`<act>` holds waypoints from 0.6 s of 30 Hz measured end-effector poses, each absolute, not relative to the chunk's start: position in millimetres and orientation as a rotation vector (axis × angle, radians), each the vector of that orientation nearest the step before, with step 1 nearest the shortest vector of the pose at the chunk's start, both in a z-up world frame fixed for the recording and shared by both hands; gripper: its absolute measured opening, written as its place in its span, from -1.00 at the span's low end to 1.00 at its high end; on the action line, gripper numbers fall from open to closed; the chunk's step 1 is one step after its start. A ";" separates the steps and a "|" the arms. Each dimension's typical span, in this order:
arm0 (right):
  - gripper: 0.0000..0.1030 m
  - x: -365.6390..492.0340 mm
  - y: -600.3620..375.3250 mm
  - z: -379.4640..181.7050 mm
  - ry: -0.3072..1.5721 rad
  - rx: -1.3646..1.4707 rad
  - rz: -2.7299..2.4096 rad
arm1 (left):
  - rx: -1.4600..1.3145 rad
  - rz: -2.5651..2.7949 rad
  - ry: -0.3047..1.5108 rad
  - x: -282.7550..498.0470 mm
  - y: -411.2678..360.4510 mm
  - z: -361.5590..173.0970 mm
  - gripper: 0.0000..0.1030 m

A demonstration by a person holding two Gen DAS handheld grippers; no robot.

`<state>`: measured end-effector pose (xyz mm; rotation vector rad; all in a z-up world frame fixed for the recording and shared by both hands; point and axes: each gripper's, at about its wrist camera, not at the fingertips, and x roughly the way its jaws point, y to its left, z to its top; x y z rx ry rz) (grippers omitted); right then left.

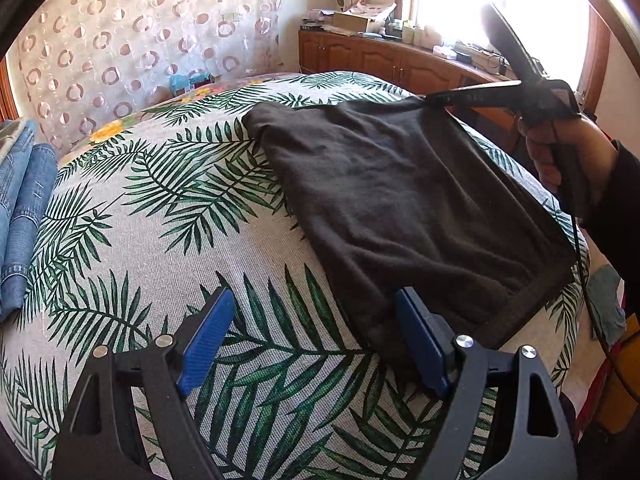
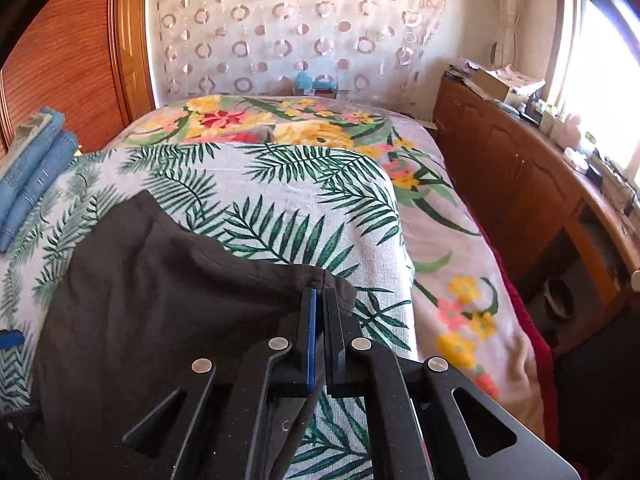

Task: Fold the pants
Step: 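Open the right gripper, release the shorts and withdraw it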

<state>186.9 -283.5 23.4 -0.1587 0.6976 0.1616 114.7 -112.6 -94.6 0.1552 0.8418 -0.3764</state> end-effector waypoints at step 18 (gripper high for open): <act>-0.15 89.2 -274.1 20.2 0.694 -0.133 0.302 | 0.155 -0.377 0.842 114.4 -112.6 -94.8 0.61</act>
